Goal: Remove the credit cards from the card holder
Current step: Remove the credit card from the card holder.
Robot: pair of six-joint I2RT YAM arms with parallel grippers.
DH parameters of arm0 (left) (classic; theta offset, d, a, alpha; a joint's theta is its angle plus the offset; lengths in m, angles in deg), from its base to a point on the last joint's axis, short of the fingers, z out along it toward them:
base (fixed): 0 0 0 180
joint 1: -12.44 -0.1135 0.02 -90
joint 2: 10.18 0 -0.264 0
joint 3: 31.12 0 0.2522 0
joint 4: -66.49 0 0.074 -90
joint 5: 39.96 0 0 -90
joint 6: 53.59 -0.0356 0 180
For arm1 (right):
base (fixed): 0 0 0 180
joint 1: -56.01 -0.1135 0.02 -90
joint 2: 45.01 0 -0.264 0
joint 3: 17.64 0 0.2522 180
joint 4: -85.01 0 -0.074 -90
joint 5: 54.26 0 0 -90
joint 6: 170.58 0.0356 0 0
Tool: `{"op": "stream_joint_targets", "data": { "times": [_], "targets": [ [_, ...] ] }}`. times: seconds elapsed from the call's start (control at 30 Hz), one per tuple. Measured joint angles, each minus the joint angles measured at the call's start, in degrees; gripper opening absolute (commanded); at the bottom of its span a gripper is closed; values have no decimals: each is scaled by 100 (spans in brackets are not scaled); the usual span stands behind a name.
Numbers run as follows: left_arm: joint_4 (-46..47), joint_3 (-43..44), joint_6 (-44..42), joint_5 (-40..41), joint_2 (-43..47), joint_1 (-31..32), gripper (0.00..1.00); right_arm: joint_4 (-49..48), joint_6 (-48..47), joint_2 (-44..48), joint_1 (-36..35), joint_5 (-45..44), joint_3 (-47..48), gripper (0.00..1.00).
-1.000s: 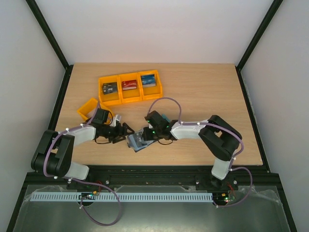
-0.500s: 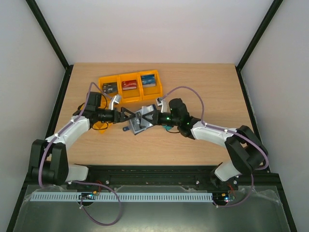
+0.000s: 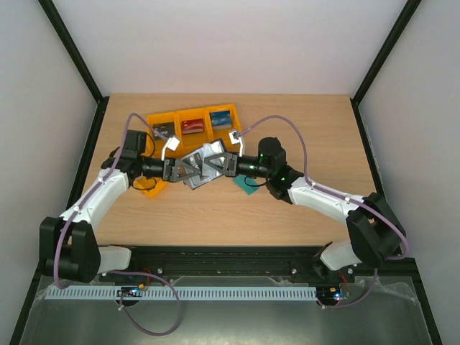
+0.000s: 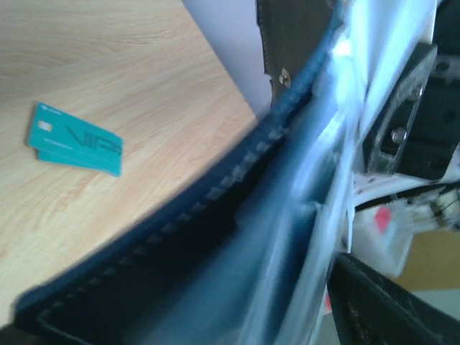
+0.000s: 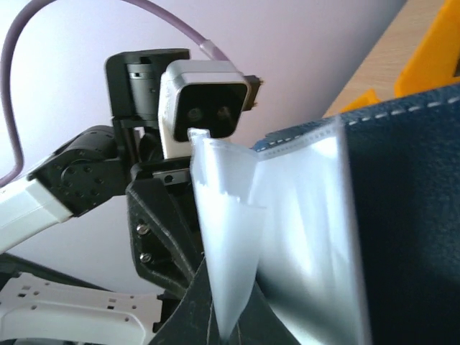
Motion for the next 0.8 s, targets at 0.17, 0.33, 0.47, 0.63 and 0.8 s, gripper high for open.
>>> {"op": "stream_joint_targets", "data": {
  "times": [0.17,0.33,0.47,0.63,0.8],
  "targets": [
    [-442,76,-442,-420,59,-26,9,-146,20,35,0,140,0,2],
    [-859,286,-896,-748,96,-17,2,-155,20,44,33,125,0,5],
    [-1060,304,-990,-601,101,-17,2,2,-24,105,68,11,7,49],
    [-1108,503,-688,1141,101,55,2,1626,-745,188,136,-1187,551,53],
    [-1102,951,-723,3744,76,599,2,2914,-1655,240,-17,-2291,1110,45]
  ]
}}
